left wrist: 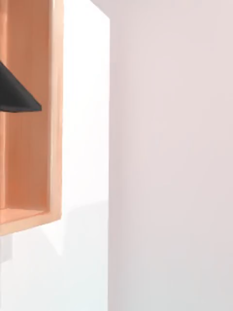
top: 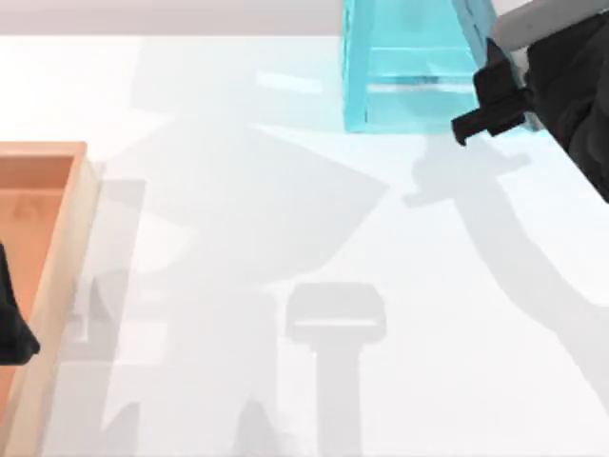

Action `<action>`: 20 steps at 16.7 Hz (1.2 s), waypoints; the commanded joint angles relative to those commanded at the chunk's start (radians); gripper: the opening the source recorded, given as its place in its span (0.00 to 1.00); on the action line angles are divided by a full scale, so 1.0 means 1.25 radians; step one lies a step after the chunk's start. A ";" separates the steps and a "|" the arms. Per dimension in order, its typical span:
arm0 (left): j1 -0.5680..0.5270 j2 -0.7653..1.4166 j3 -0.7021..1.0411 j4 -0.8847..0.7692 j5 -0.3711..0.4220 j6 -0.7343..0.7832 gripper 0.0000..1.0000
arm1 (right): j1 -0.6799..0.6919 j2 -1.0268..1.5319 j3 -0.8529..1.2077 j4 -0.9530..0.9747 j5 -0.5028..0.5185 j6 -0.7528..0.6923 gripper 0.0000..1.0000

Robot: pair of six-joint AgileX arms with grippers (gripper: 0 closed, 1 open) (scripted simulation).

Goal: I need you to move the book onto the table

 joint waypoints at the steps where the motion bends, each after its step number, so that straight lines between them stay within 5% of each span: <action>1: 0.000 0.000 0.000 0.000 0.000 0.000 1.00 | 0.048 0.034 0.002 0.012 0.036 -0.073 0.00; 11: 0.000 0.000 0.000 0.000 0.000 0.000 1.00 | 0.408 0.307 0.039 0.125 0.336 -0.685 0.00; 20: 0.000 0.000 0.000 0.000 0.000 0.000 1.00 | 0.449 0.336 0.046 0.148 0.377 -0.763 0.00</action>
